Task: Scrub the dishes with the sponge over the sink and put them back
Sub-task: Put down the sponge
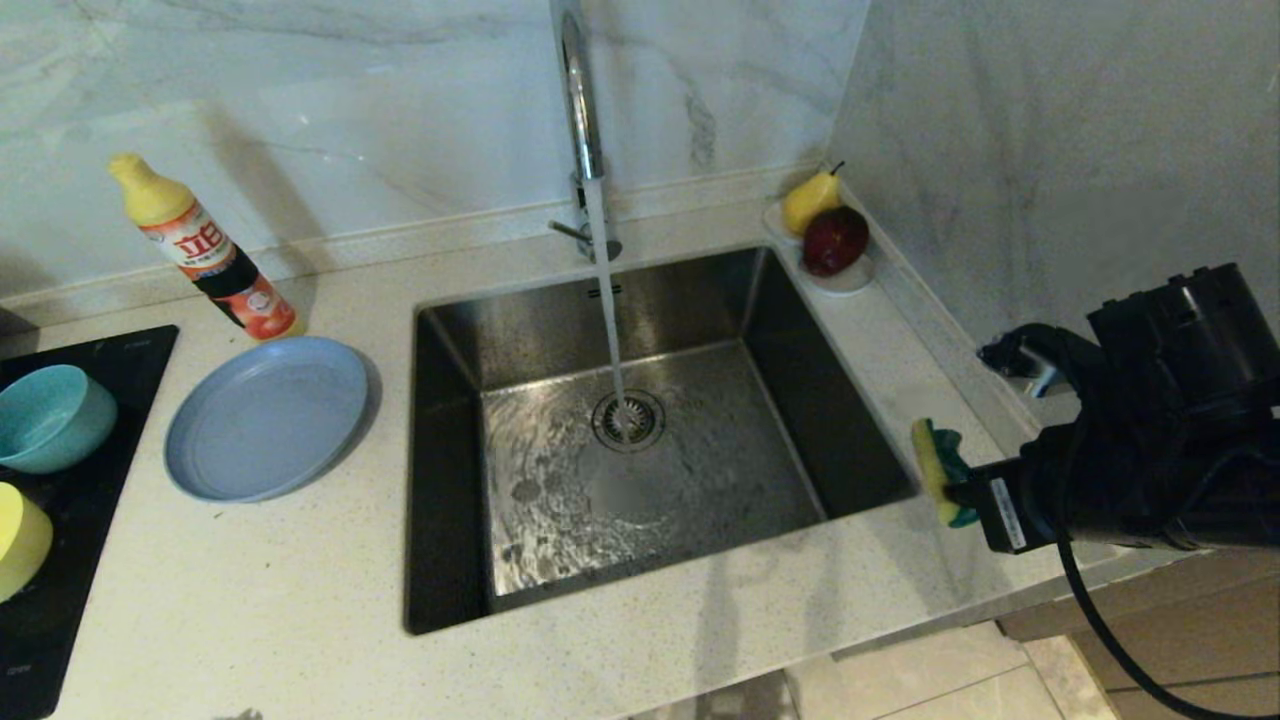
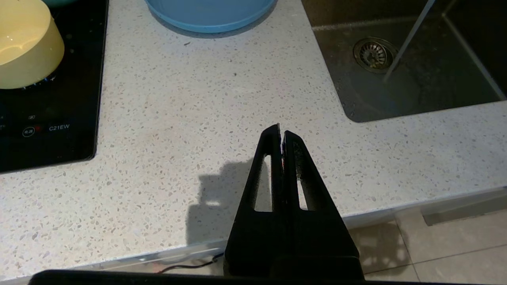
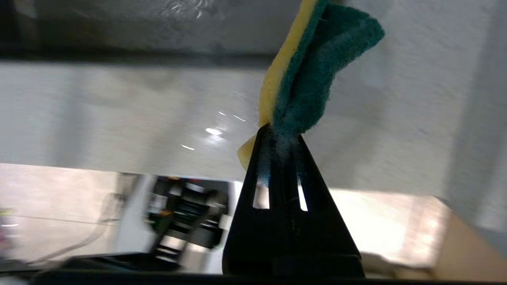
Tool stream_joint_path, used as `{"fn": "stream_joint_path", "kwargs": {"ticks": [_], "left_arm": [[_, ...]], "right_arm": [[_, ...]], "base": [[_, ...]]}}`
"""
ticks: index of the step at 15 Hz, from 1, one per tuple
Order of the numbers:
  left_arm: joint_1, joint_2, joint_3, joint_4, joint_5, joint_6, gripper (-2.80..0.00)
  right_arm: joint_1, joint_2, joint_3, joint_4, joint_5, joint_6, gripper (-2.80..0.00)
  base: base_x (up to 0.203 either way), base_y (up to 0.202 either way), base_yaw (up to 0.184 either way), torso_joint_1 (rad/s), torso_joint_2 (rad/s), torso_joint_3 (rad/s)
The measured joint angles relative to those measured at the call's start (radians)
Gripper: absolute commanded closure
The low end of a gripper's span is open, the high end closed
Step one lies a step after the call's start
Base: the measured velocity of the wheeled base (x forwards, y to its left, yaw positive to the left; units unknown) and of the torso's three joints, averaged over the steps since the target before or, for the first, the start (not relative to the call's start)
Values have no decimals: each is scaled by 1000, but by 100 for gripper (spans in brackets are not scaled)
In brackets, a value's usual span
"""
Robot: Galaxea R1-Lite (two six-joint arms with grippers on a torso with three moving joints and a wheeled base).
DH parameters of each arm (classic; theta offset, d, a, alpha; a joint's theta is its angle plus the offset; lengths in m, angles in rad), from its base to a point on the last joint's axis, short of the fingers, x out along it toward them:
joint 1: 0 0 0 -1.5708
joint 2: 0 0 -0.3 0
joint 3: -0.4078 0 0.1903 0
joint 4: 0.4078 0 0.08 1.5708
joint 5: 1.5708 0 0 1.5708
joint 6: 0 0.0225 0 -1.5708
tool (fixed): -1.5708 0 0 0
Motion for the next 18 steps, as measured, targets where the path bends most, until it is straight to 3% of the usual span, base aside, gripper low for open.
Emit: {"fn": "stream_joint_path", "kwargs": {"ticks": [5, 8, 13, 18], "left_arm": [[0, 0, 0, 0, 0, 0, 0], [0, 0, 0, 0, 0, 0, 0], [0, 0, 0, 0, 0, 0, 0], [0, 0, 0, 0, 0, 0, 0]], "right_arm": [[-73, 22, 84, -37, -22, -101, 0], [-87, 30, 146, -114, -23, -140, 0], [-170, 47, 252, -300, -31, -273, 0], [-248, 57, 258, -409, -15, -350, 0]], "base": [[0, 0, 0, 0, 0, 0], [0, 0, 0, 0, 0, 0], [0, 0, 0, 0, 0, 0], [0, 0, 0, 0, 0, 0]]}}
